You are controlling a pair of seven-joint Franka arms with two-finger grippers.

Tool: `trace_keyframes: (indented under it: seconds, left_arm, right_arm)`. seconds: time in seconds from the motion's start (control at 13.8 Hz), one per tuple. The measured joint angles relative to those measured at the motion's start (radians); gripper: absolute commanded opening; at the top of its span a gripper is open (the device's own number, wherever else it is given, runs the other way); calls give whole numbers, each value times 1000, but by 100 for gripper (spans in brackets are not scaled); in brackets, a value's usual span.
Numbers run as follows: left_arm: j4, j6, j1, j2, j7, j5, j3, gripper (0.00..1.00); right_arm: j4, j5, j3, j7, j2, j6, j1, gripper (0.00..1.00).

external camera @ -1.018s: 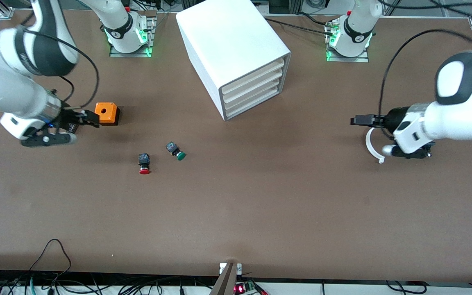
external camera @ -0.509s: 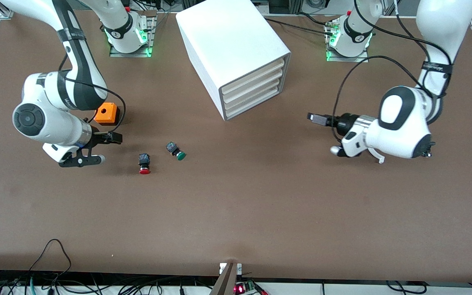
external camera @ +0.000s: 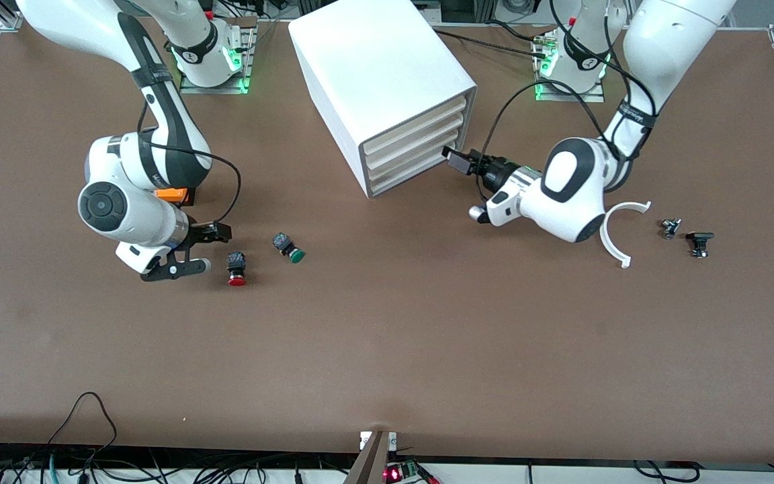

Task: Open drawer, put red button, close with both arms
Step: 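Grasp the drawer handle with the left gripper while the right gripper lowers, then pull the drawer open with the left gripper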

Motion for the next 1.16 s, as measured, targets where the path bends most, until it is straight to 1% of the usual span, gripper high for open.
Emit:
trace_keyframes:
  seconds: [0.15,0.36,0.44,0.51,0.58,0.65,0.73,0.87,1.02,1.16]
  left_arm:
    - [-23,45,-1,7,0,-39,-39,98]
    - [-63,124,-2,7,0,-50,-94,98]
    - [-78,154,-2,7,0,-50,-107,96]
    - [-92,183,-1,7,0,-50,-119,86]
    - [-104,208,-1,7,0,-50,-132,59]
    - [-115,232,-1,7,0,-50,-146,7]
    - [-124,256,-2,7,0,-50,-159,0]
    - [-121,270,5,4,0,-60,-171,0]
    - [-114,270,29,-5,7,-62,-164,0]
    - [-102,271,64,-18,56,-51,-116,0]
  right_arm:
    - [-13,0,0,-23,22,53,0,100]
    - [-69,0,1,-48,41,151,0,100]
    - [-85,0,2,-52,44,179,0,100]
    - [-95,0,7,-53,46,201,0,100]
    - [-100,0,14,-53,49,214,0,100]
    - [-102,0,20,-53,52,223,0,100]
    - [-103,0,24,-53,55,231,0,100]
    - [-104,0,30,-53,65,251,0,100]
    - [-104,0,36,-53,85,283,0,100]
    - [-104,0,39,-53,106,317,0,100]
